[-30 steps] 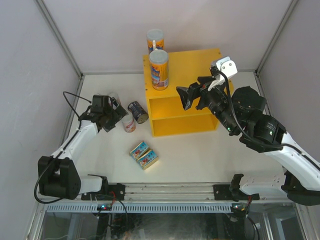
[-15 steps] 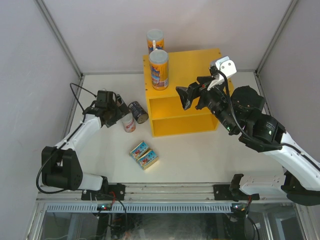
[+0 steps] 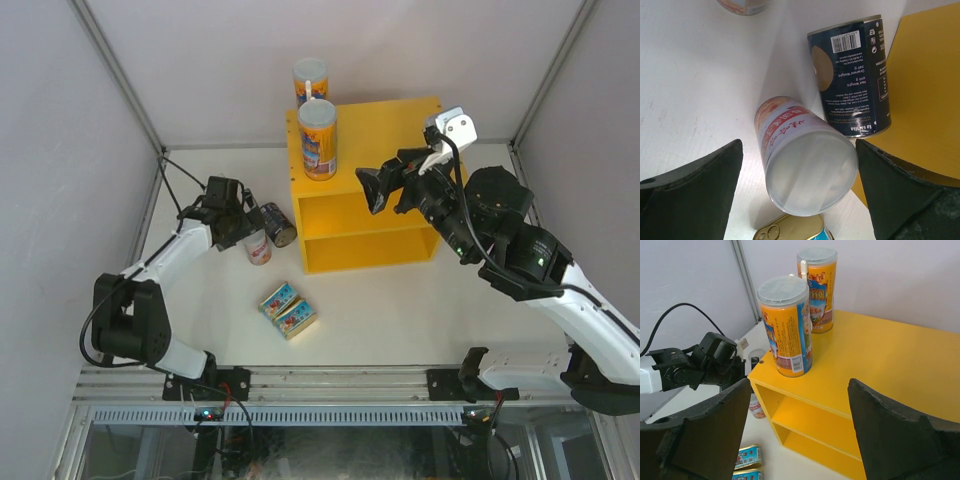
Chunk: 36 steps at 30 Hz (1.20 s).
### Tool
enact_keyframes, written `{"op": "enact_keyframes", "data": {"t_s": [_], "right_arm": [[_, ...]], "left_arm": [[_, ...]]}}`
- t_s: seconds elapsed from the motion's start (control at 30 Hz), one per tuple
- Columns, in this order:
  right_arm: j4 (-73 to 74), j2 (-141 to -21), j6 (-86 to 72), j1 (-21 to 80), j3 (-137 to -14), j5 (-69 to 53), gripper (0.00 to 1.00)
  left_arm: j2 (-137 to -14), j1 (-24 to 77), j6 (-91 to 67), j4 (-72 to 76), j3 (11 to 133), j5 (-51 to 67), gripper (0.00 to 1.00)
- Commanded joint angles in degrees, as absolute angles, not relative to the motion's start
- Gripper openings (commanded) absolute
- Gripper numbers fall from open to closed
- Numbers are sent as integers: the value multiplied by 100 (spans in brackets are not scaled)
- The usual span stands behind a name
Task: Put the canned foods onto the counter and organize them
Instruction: Place the canned food on the counter, then pick up the canned food from the center of the board.
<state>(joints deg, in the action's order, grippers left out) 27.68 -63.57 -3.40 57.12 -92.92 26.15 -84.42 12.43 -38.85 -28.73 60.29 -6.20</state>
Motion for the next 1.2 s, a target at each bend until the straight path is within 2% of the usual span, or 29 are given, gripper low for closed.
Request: {"op": "enact_keyframes", "data": {"t_s": [0.0,0.33,0.57,0.7,0.93,1.17], "right_arm": [[2695,-6383,-435,5598,-9332,2395,77],[2745,-6482,-509,5416,-9360,2177,77],[2803,-6512,-553,5317,-9364,2099,77],[2821,-6529,-576,5286,-9384,2079,77],[2912,-6587,-627,5253,-9479,2057,76],[2991,-6596,-705,5241,-9554,2095,76]], "left_arm": [[-8554,1316,-3624,-2938,6395,-838,96],[-8900,1417,-3462,-3048,6457,-848,90],[-8956,1439,-3497,-2912,6260,-777,78],[-8904,1445,-3513,-2851,6145,-668,58],[-8663,1476,-3528,-2831,5872,-588,1],[-8138,1507,-3542,-2896,5689,-625,0]]}}
